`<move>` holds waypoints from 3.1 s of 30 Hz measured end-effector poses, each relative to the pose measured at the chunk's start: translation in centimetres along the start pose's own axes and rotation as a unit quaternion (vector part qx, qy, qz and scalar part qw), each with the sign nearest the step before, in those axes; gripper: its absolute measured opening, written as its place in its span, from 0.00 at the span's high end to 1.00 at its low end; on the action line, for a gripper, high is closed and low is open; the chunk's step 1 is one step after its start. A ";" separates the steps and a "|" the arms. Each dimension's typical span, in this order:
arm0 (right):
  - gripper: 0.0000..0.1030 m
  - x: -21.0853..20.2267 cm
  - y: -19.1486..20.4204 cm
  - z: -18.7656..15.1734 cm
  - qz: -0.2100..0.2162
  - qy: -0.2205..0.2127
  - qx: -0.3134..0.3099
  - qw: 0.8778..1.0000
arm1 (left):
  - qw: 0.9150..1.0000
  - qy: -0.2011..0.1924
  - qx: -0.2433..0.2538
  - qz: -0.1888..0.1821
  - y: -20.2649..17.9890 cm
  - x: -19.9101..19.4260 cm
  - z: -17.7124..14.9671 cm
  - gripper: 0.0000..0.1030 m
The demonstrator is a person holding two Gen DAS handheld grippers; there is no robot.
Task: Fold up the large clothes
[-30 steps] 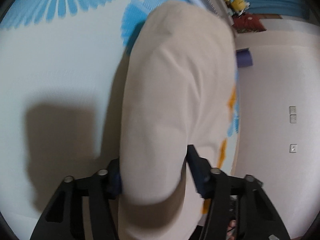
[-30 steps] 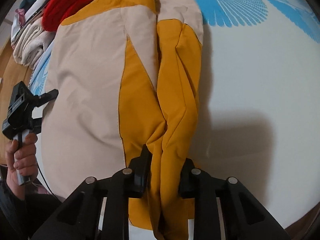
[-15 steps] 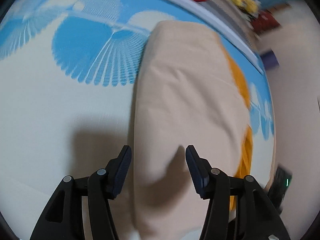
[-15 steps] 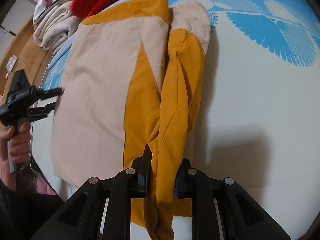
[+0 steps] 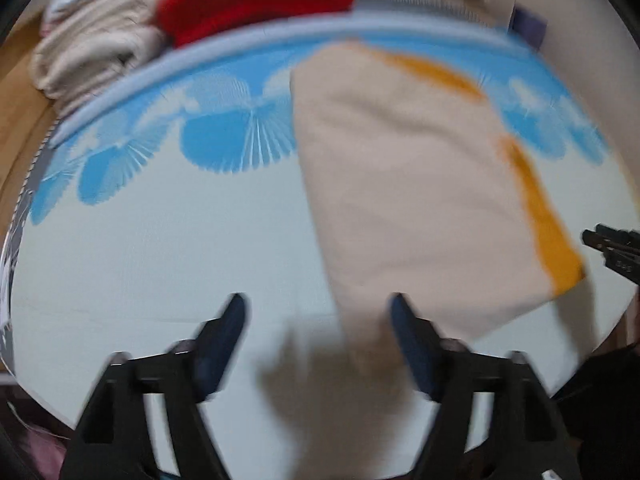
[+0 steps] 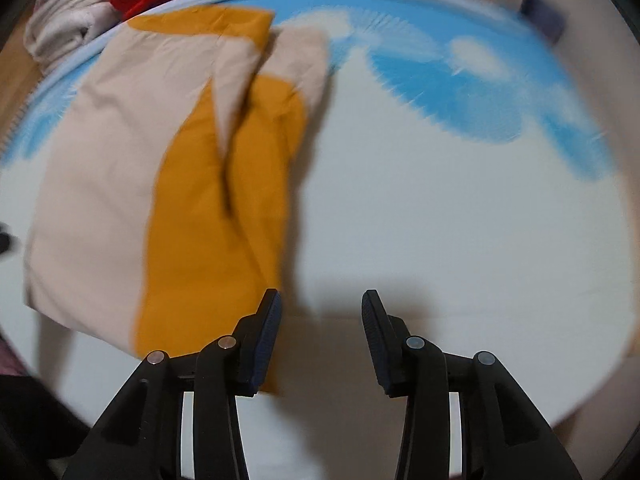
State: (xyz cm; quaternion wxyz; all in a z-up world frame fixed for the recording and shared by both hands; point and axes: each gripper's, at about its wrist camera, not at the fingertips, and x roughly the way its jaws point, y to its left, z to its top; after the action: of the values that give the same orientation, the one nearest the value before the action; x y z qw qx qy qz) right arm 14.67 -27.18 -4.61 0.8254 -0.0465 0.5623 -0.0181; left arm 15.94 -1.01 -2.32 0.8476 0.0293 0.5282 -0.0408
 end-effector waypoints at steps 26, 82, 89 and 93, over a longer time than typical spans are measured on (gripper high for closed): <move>0.15 -15.5 7.7 -12.0 0.047 -0.237 -0.001 0.970 | 0.989 -0.130 -0.074 -0.009 -7.0 -8.3 -9.0 0.01; 0.15 -14.9 9.7 -11.8 0.055 -0.246 -0.039 0.967 | 0.989 -0.122 -0.085 -0.008 -6.6 -7.3 -8.7 0.01; 0.15 -14.8 9.8 -11.8 0.054 -0.245 -0.038 0.967 | 0.989 -0.121 -0.086 -0.008 -6.6 -7.2 -8.7 0.01; 0.15 -14.8 9.7 -11.8 0.055 -0.245 -0.039 0.967 | 0.989 -0.122 -0.085 -0.007 -6.6 -7.2 -8.7 0.01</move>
State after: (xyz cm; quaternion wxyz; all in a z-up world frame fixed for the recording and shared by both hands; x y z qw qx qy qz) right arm -1.93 -16.93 3.85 0.9354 -0.0502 0.3446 0.0613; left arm 4.32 -6.46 0.26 0.9046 -0.0522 0.4229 -0.0051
